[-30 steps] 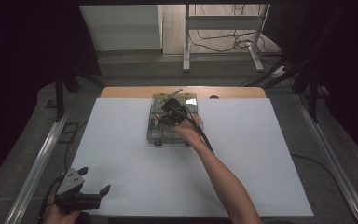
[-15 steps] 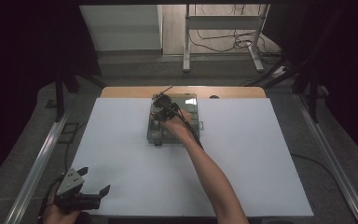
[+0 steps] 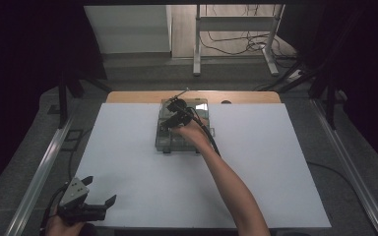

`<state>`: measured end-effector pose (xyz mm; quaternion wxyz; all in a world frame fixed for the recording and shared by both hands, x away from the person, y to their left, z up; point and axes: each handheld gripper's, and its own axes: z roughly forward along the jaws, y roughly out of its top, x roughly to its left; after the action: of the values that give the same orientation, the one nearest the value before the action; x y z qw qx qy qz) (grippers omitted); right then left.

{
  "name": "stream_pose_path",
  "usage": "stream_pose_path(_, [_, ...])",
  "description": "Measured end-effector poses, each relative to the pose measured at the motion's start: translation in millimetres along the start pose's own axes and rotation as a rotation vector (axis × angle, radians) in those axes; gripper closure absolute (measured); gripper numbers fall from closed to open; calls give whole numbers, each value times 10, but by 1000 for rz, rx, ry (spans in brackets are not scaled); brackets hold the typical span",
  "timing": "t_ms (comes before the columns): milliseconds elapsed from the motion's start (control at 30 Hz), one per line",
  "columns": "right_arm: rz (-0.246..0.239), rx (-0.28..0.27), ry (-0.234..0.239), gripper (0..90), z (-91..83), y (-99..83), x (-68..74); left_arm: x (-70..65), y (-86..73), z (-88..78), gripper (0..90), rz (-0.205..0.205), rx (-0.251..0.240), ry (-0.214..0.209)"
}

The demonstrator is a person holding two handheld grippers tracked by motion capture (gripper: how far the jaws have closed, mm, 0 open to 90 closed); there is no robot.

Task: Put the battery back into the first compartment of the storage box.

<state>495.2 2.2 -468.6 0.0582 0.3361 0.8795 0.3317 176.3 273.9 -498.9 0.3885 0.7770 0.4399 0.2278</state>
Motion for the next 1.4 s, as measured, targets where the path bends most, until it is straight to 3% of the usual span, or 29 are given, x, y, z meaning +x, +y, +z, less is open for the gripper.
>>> stream_pose_path(267, [-14, -9, 16, 422, -103, -87, 41, -1, 0, 0, 7, 1, 0, 1])
stream_pose_path(900, [-117, -22, 39, 364, -389, -281, 217, -9, 4, 6, 7, 5, 5, 3])
stream_pose_path(1100, [-117, -25, 22, 347, -470, -371, 238, -10, 5, 6, 7, 6, 6, 4])
stream_pose_path(1400, [-96, -44, 33, 282, -623, -539, 240, -13, 7, 10, 8, 8, 10, 7])
